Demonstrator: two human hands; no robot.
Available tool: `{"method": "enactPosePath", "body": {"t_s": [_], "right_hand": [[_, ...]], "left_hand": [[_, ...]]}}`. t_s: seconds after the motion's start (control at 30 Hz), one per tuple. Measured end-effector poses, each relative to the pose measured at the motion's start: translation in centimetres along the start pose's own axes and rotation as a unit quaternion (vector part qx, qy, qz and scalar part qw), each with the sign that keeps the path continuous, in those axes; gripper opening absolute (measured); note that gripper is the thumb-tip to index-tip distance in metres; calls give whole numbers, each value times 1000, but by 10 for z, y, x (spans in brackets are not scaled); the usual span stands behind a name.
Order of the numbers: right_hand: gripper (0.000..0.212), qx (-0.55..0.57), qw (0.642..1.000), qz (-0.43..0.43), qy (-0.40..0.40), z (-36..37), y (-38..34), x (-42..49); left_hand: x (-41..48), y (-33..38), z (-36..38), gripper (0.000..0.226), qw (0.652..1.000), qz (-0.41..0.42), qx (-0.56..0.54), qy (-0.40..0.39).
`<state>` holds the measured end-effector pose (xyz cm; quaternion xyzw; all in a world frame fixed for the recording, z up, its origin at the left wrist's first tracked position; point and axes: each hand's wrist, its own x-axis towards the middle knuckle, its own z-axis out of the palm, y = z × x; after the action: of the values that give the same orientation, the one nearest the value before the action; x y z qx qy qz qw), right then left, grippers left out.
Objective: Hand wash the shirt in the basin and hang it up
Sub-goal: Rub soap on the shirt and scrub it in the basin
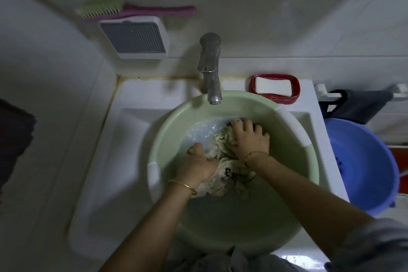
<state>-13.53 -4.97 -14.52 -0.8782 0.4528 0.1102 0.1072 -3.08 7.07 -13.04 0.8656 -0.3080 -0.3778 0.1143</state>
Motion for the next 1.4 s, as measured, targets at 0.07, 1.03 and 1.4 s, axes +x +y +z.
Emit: {"method": "enactPosePath", "body": {"t_s": [0.07,1.03,1.4], "right_hand": [[75,-49,997,-28,-45,15,-1,-6],[41,50,990,40,-129,32,7,-2],[47,345,934,-89,-15,-46,24,-15]], "left_hand": [[6,-2,5,66,989,20,146,22],[49,-3,22,74,996,47,73,-19],[13,12,-53,30,976,162,-131,59]]}}
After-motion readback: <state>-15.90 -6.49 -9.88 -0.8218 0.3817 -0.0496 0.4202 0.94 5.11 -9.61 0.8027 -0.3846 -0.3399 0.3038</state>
